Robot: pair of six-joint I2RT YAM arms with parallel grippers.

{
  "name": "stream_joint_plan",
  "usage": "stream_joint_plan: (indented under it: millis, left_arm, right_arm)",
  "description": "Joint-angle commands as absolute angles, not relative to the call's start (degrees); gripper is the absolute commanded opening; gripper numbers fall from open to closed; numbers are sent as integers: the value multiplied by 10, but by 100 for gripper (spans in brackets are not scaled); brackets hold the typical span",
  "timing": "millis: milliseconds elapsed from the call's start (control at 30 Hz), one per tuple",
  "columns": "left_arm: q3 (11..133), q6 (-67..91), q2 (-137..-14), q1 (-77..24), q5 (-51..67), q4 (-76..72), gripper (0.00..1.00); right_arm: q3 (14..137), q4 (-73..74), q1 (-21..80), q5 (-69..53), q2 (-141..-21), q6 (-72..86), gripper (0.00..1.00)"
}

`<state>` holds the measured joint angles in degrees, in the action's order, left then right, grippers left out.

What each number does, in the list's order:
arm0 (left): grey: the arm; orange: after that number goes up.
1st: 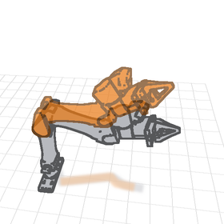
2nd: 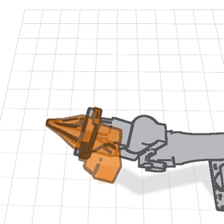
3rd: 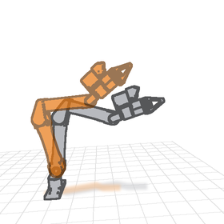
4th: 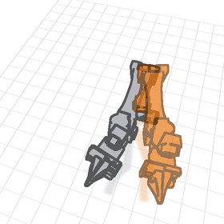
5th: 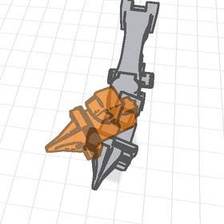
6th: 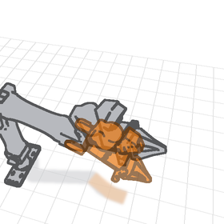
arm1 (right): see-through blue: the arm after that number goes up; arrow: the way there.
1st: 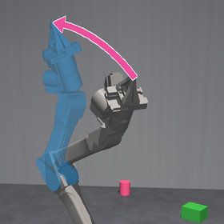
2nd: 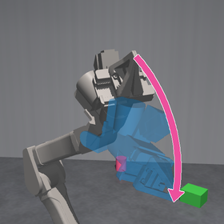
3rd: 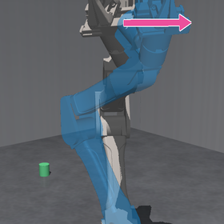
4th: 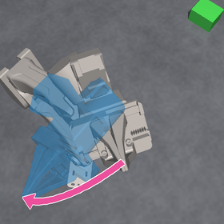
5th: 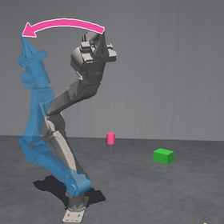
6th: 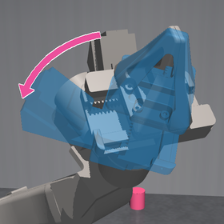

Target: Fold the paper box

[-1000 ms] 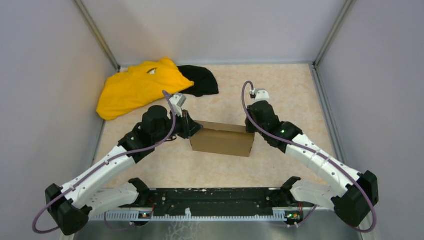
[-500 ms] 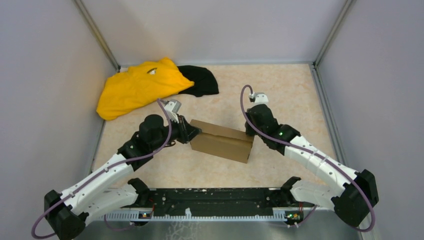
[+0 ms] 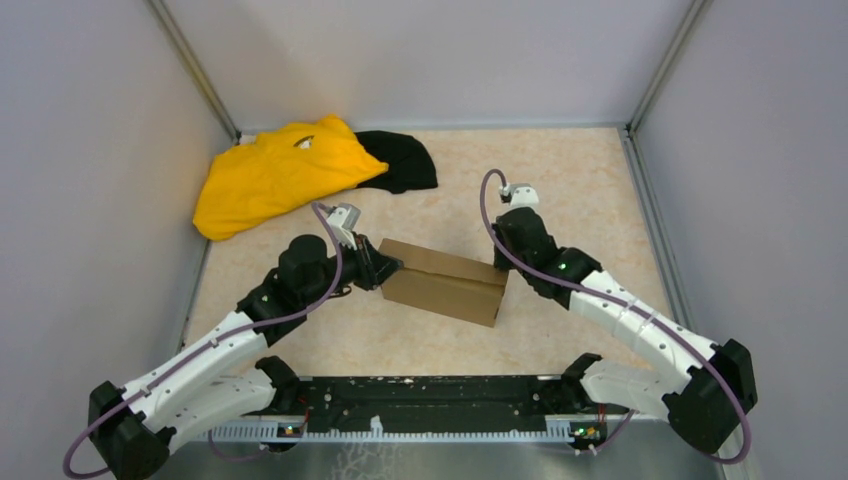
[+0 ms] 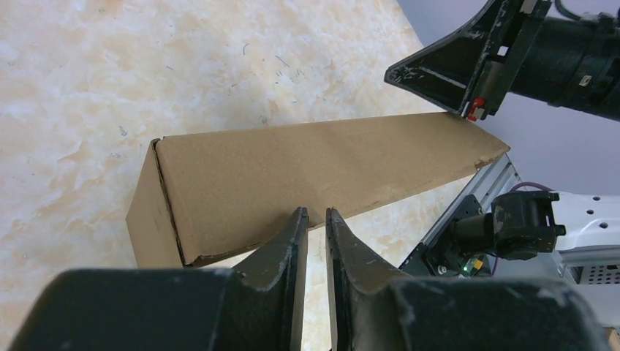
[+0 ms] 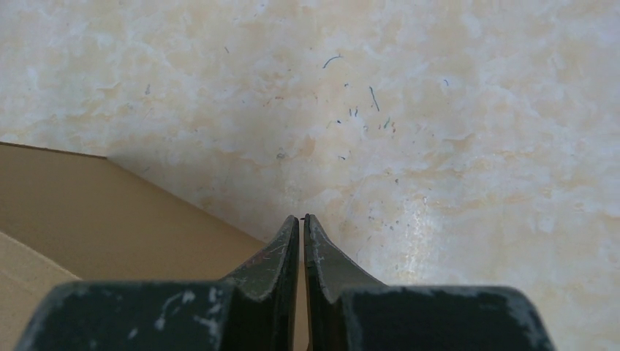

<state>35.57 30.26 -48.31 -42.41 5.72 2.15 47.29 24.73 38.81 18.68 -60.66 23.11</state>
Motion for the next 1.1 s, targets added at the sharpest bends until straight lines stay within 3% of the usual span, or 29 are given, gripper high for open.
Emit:
stream_joint_plan:
  millis: [0, 300, 567, 1067]
  left_arm:
    - [350, 297, -491, -426, 25, 90, 22]
    - [356, 308, -497, -426, 5, 112, 24]
    - [354, 315, -500, -426, -19, 119, 25]
    - [350, 336, -547, -426, -33, 103, 25]
  right_arm:
    - [550, 273, 385, 218, -584, 207, 6]
    - [575, 321, 385, 127, -505, 199, 5]
    - [496, 325, 385, 57, -403, 237, 4]
    - [393, 299, 386, -16, -353, 272, 1]
